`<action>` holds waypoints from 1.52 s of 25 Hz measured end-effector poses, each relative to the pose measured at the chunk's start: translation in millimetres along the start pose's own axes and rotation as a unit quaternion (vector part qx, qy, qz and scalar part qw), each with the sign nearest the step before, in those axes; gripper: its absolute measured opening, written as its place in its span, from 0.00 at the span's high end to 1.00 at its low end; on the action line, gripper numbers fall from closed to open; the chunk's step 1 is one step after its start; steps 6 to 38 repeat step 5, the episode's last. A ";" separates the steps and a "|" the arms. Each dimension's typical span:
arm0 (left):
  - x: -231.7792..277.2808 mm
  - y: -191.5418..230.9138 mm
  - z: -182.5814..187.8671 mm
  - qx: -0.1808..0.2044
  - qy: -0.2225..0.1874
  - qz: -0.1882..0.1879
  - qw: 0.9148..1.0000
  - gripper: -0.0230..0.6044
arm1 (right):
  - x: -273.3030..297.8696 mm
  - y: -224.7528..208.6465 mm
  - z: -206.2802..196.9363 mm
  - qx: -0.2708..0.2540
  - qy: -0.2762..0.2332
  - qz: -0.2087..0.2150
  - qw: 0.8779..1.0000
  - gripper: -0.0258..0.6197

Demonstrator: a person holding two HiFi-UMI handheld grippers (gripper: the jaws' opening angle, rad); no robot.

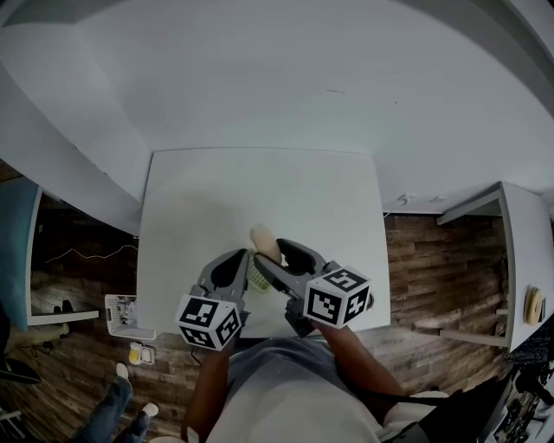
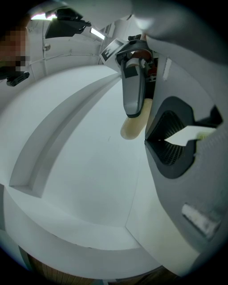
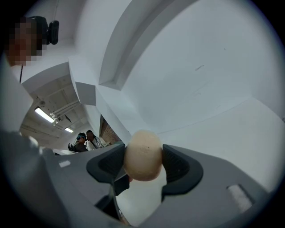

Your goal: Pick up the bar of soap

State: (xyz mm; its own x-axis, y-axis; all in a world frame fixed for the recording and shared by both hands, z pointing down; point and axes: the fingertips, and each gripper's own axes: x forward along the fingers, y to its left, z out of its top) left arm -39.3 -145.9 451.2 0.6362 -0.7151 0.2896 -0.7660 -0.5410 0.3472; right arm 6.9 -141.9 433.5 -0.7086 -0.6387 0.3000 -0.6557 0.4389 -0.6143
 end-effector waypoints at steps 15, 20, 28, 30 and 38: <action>0.9 4.1 0.9 -0.001 0.001 0.003 1.000 0.97 | 0.9 0.0 4.2 0.012 -0.004 0.007 1.000 0.54; 0.9 4.1 0.9 -0.001 0.001 0.003 1.000 0.97 | 0.9 0.0 4.2 0.012 -0.004 0.007 1.000 0.54; 0.9 4.1 0.9 -0.001 0.001 0.003 1.000 0.97 | 0.9 0.0 4.2 0.012 -0.004 0.007 1.000 0.54; 0.9 4.1 0.9 -0.001 0.001 0.003 1.000 0.97 | 0.9 0.0 4.2 0.012 -0.004 0.007 1.000 0.54; 0.9 4.1 0.9 -0.001 0.001 0.003 1.000 0.97 | 0.9 0.0 4.2 0.012 -0.004 0.007 1.000 0.54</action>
